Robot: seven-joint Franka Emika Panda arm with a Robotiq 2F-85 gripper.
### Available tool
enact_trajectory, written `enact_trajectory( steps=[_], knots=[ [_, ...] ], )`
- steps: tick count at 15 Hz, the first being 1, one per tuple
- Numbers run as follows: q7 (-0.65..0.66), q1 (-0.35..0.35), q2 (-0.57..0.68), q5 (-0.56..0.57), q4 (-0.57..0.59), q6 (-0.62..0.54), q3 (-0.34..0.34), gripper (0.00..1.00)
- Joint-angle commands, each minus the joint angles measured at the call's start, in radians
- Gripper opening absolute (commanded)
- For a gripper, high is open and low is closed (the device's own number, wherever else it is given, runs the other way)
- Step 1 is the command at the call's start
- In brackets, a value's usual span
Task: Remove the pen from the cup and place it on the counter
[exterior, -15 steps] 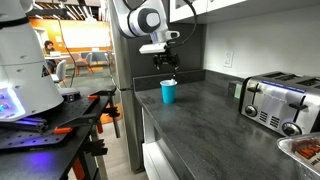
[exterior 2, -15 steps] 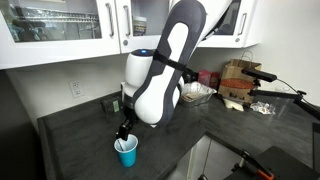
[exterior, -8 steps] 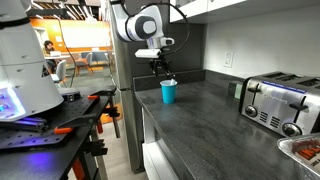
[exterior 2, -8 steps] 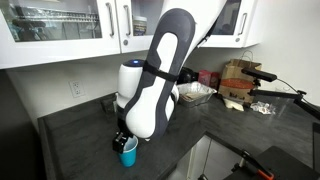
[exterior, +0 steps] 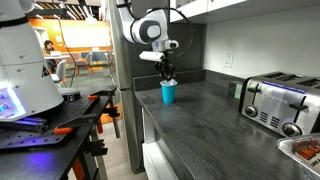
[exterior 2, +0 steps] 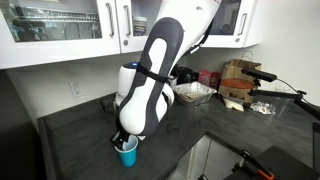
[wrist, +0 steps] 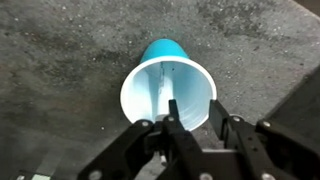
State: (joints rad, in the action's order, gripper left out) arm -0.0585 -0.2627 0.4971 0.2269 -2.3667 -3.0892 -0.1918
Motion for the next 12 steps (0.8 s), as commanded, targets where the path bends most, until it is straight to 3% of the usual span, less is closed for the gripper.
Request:
enact_trajectory(
  steps=[1, 12],
  knots=[
    [-0.037, 0.029, 0.043, -0.022, 0.056, 0.033, -0.019, 0.42],
    [-0.055, 0.055, 0.131, -0.015, 0.11, 0.027, -0.018, 0.39]
  ],
)
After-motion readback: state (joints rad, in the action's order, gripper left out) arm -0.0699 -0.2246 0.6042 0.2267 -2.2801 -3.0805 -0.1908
